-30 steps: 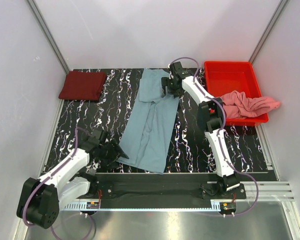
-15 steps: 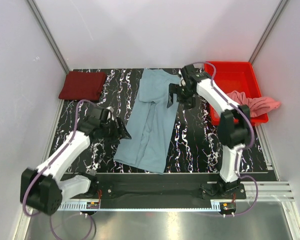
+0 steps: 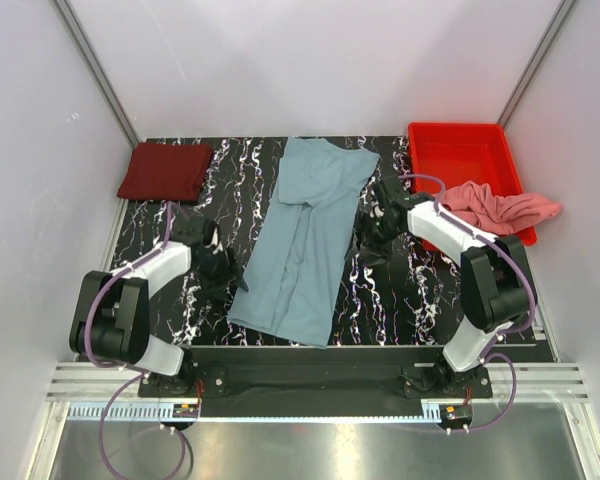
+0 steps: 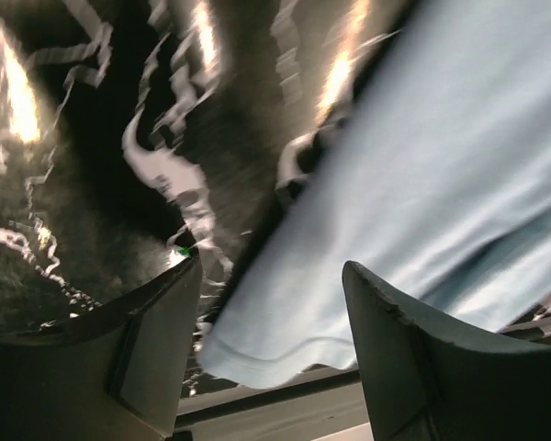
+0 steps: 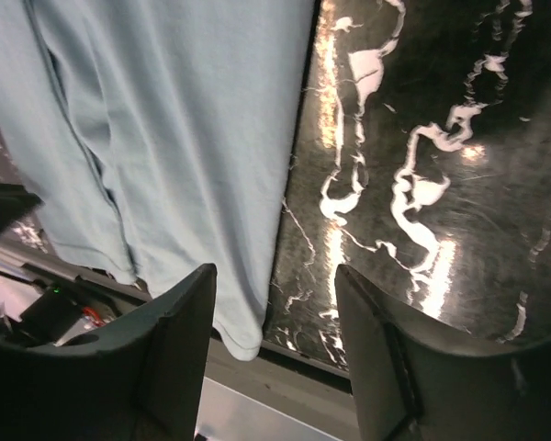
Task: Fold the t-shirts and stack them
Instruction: Fold the tshirt
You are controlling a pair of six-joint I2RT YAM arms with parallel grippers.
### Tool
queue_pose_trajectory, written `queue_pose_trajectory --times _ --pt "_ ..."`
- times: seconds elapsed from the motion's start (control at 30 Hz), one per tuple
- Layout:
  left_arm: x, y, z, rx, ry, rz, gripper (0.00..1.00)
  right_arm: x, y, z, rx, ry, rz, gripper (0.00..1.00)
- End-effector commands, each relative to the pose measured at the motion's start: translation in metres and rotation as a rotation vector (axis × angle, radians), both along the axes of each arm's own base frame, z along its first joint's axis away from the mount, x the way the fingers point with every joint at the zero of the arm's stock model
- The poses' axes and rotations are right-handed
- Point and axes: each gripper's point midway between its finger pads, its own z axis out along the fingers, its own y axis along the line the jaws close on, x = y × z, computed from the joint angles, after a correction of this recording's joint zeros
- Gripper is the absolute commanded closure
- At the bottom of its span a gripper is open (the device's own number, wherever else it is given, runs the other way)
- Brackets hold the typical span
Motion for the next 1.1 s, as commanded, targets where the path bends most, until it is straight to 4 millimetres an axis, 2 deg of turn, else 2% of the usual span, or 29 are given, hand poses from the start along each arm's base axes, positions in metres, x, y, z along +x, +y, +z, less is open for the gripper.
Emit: queue_pose_trajectory --times 0.0,0.07,0.1,0.17,0.2,0.27,0.3,0.37,0.4,0.53,0.67,0.7,0.73,0.77,0.8,0.83,0.87,0.9,0.93,0.97,1.0,1.03,1.07 --pt "-0.008 -0.003 -0.009 -0.033 0.001 0.02 0.33 0.004 0.025 0.012 0.139 -0.037 -0.013 0.39" --pt "-0.017 -0.01 -0.012 -0.082 0.025 0.027 0.34 -0.005 0.028 0.01 0.166 -0.019 -0.02 0.35" --pt "-0.024 -0.012 -0.016 -0.099 0.045 0.046 0.34 -0.014 0.027 0.001 0.171 0.002 -0.025 0.34" --pt "-0.032 -0.017 -0.021 -0.132 0.071 0.054 0.38 -0.026 0.027 0.0 0.2 0.021 -0.028 0.33" --pt "-0.033 -0.019 -0.022 -0.147 0.069 0.06 0.39 -0.038 0.026 -0.009 0.204 0.046 -0.028 0.32" --pt "-0.045 -0.023 -0.027 -0.182 0.103 0.076 0.49 -0.053 0.03 -0.009 0.232 0.068 -0.024 0.32" --pt "-0.048 -0.027 -0.028 -0.196 0.108 0.083 0.55 -0.065 0.028 -0.018 0.235 0.088 -0.027 0.33" --pt "-0.057 -0.032 -0.027 -0.224 0.117 0.084 0.64 -0.075 0.027 -0.018 0.249 0.088 -0.047 0.35" --pt "-0.061 -0.037 -0.026 -0.231 0.12 0.078 0.71 -0.084 0.024 -0.026 0.247 0.101 -0.058 0.36" --pt "-0.073 -0.054 -0.015 -0.254 0.106 0.046 0.83 -0.085 0.017 -0.031 0.232 0.075 -0.11 0.45" --pt "-0.082 -0.067 -0.003 -0.292 0.097 0.035 0.9 -0.059 0.006 -0.033 0.128 -0.003 -0.117 0.44" --pt "-0.086 -0.071 0.001 -0.3 0.1 0.025 0.91 -0.043 0.005 -0.022 0.106 -0.034 -0.11 0.43" --pt "-0.087 -0.075 0.003 -0.309 0.098 0.016 0.91 -0.034 0.0 -0.029 0.058 -0.024 -0.106 0.4" --pt "-0.089 -0.078 0.005 -0.316 0.1 0.005 0.91 -0.021 -0.008 -0.029 0.002 -0.061 -0.078 0.33" --pt "-0.093 -0.084 0.007 -0.319 0.109 -0.018 0.91 0.002 -0.007 -0.012 -0.008 -0.101 -0.071 0.29" --pt "-0.096 -0.085 0.007 -0.317 0.117 -0.025 0.89 0.018 -0.014 -0.009 -0.032 -0.115 -0.077 0.24" --pt "-0.097 -0.087 0.008 -0.316 0.12 -0.034 0.87 0.03 -0.02 -0.019 -0.085 -0.11 -0.053 0.22" --pt "-0.099 -0.091 0.01 -0.313 0.124 -0.054 0.82 0.058 -0.017 0.003 -0.095 -0.165 -0.043 0.2" --pt "-0.1 -0.091 0.012 -0.309 0.121 -0.057 0.76 0.071 -0.017 -0.007 -0.133 -0.15 -0.025 0.19" --pt "-0.1 -0.092 0.013 -0.306 0.119 -0.061 0.65 0.105 -0.013 0.019 -0.147 -0.249 -0.01 0.18" --pt "-0.1 -0.092 0.021 -0.304 0.105 -0.073 0.57 0.117 -0.013 0.023 -0.165 -0.257 -0.005 0.15" --pt "-0.095 -0.087 0.023 -0.271 0.076 -0.068 0.5 0.13 -0.011 0.011 -0.189 -0.249 0.02 0.13" --pt "-0.091 -0.084 0.03 -0.245 0.047 -0.068 0.38 0.162 -0.005 0.038 -0.18 -0.336 0.002 0.13"
